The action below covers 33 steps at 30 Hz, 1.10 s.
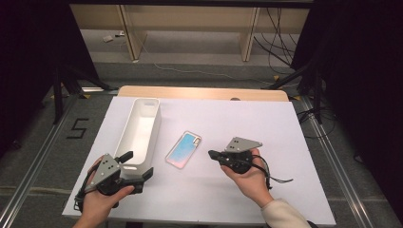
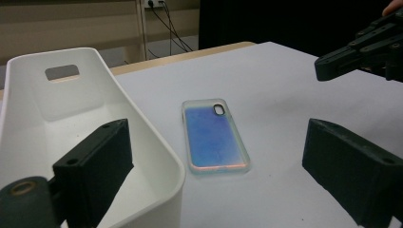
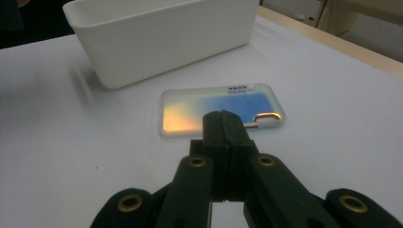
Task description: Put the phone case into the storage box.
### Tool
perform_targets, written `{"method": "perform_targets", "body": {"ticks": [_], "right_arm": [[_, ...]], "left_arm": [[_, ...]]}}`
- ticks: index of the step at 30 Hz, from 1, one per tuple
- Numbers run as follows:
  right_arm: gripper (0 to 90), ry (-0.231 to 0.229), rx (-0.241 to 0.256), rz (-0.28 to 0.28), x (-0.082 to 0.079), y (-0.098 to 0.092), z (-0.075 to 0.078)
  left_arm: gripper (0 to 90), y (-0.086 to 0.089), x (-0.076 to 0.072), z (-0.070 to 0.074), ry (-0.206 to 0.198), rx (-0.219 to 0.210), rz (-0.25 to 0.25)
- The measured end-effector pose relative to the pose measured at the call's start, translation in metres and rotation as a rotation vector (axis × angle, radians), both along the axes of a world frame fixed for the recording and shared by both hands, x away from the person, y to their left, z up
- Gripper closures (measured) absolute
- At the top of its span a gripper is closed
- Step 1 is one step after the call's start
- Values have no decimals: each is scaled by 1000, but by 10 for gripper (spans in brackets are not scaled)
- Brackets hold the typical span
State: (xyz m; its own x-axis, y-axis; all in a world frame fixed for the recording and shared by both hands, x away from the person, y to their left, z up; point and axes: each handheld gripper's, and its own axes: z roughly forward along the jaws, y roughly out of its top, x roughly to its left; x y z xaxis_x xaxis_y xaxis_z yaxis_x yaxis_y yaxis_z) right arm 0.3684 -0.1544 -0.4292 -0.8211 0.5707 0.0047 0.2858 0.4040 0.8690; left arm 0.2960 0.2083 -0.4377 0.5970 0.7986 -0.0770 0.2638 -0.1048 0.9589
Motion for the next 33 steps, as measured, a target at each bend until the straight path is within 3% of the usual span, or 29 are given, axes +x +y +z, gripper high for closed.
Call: {"method": "perform_targets", "body": {"ticks": [10,19,26,29,33], "right_arm": [[900,42,-60,68,16,43,-12],[900,80,-97,85,34,76,-26],[900,125,-134,98,44,93,-39],[900,121,-135,91,44,98,-43],[900,156,-173,107,45,100,-48]], "left_arm": [[104,0,0,0,1,2,-16],[114,0,-1,1,-5,1,-18],[118,0,-1,1,-5,0,-20],[121,0,-1,1,-4,0,-21],[123,0,-1,1,-5,1,-23]]}}
